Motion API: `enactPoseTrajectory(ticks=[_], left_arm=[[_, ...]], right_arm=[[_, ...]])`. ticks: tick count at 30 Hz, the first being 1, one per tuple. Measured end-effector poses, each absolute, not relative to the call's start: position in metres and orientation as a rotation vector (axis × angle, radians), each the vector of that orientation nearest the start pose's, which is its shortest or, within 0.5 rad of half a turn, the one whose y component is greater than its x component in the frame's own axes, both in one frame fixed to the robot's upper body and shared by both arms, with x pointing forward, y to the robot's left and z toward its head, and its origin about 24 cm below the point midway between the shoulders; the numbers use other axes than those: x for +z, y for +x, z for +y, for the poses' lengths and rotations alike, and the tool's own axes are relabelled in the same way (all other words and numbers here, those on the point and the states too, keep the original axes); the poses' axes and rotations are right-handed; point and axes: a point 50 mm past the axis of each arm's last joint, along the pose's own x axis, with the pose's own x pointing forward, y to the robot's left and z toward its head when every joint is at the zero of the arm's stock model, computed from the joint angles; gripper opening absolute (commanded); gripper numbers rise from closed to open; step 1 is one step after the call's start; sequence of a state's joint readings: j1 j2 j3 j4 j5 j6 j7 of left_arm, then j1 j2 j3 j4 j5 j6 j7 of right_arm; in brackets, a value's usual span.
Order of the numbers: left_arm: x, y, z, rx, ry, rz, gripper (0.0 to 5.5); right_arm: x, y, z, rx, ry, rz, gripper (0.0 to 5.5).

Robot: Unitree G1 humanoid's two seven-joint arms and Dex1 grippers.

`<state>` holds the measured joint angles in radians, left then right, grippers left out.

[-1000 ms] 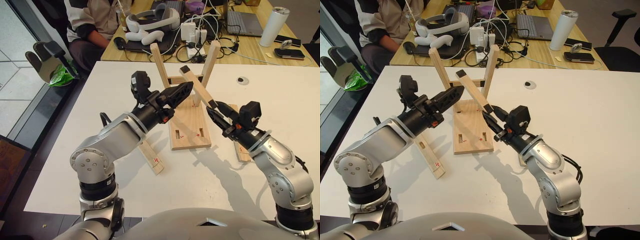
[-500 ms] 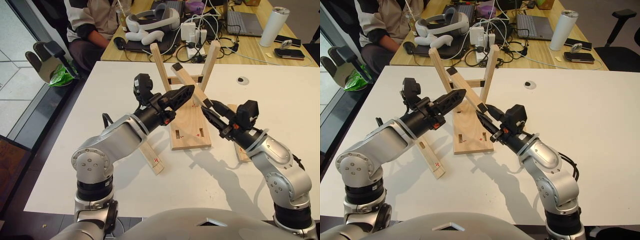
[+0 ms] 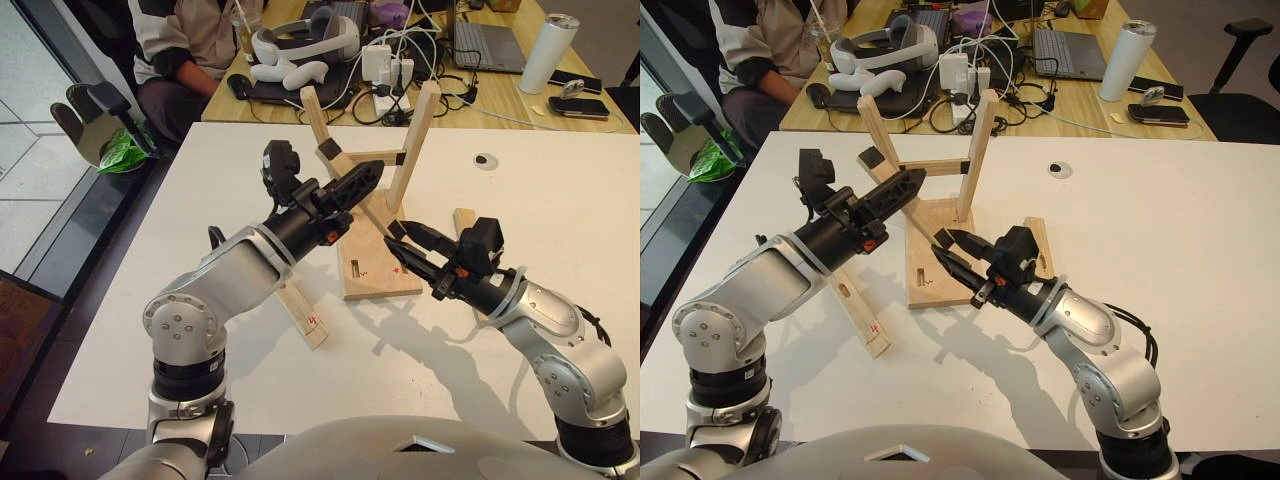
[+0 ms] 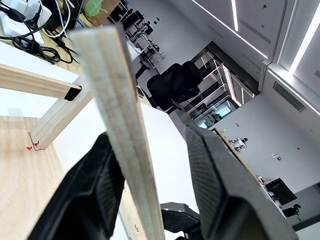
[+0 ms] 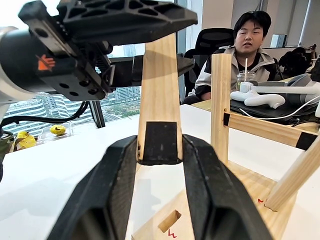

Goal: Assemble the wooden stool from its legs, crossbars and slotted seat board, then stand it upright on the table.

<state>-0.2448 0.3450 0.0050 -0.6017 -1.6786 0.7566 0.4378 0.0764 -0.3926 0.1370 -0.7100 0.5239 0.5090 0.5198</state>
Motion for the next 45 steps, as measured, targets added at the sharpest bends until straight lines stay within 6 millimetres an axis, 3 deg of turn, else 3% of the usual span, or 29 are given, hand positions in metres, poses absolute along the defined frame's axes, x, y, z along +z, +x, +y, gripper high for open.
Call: enactPoseTrajectory(ticks=[8,28,31,33,41,45], left_arm=[[0.176,0.219,0.104,-0.777,-0.7,0.356,0.44],[0.179,0.223,0.108,-0.775,-0.695,0.344,0.41],[0.179,0.225,0.11,-0.749,-0.645,0.333,0.41],[0.178,0.234,0.126,-0.631,-0.578,0.297,0.41],[0.187,0.249,0.158,-0.373,-0.56,0.216,0.41],[0.162,0.233,0.197,-0.225,-0.213,0.447,0.41]], right_arm=[[0.135,0.196,-0.118,0.958,-0.047,-0.067,1.29],[0.134,0.21,-0.118,0.921,-0.191,-0.127,1.29],[0.133,0.216,-0.123,0.864,-0.177,-0.112,1.96],[0.129,0.225,-0.146,0.708,-0.172,-0.066,2.26],[0.122,0.205,-0.132,0.839,-0.025,0.023,2.33],[0.116,0.201,-0.142,0.752,-0.02,0.059,2.33]])
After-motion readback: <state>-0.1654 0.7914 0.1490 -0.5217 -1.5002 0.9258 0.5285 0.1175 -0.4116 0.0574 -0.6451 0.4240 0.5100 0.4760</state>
